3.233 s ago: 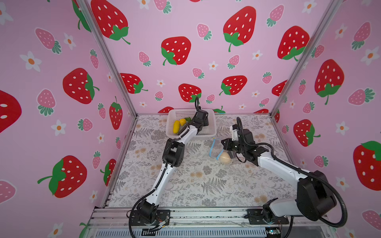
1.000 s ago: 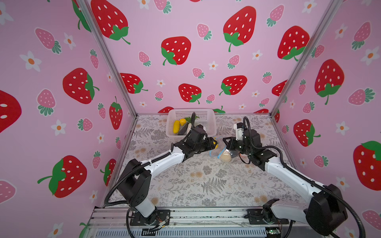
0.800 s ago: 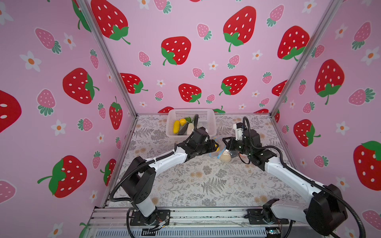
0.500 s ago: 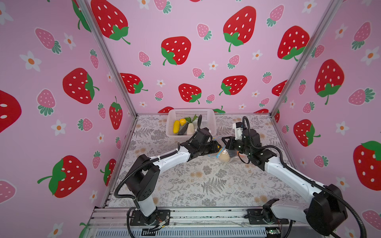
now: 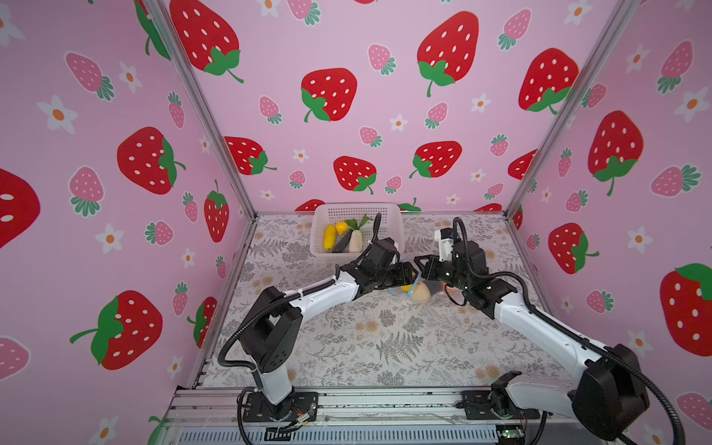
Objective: Place the food in the zip-top bag and seal the zipper
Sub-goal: 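Open the left gripper to drop the fruit into the bag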
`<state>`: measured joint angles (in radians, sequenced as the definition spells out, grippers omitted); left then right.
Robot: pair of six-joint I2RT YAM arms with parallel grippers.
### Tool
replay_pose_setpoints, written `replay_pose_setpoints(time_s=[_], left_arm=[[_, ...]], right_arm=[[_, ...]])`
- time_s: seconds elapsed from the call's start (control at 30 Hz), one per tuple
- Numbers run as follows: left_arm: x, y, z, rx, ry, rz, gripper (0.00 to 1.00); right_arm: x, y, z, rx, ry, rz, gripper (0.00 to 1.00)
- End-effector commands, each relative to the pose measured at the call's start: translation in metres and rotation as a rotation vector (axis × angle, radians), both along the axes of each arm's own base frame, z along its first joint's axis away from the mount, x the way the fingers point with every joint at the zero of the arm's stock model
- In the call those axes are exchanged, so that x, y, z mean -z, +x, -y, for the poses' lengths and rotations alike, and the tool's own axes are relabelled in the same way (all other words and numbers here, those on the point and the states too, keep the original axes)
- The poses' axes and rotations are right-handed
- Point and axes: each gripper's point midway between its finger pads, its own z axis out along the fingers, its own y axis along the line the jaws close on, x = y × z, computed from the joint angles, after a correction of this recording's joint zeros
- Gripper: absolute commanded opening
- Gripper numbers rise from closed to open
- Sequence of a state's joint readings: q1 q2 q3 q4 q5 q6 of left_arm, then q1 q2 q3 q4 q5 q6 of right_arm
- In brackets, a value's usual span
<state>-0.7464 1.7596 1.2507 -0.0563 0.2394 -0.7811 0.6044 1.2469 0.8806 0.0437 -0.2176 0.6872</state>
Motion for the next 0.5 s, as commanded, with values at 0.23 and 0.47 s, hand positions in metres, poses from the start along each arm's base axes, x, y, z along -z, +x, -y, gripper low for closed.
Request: replay_pose_setpoints(time_s=[0.23,0.47], left_arm=[[-0.012,0.004,0.008,0.01,-0.014,0.021,0.74],[-0.014,0.003,0.005,0.006,-0.013,0.022,0.71]], right_arm=[[-0.019,0.003,-0.004,-0.001,0.033,0.041,0.06],[-0.027,0.002,-0.003,-0.003,0.029,0.053,0.06]])
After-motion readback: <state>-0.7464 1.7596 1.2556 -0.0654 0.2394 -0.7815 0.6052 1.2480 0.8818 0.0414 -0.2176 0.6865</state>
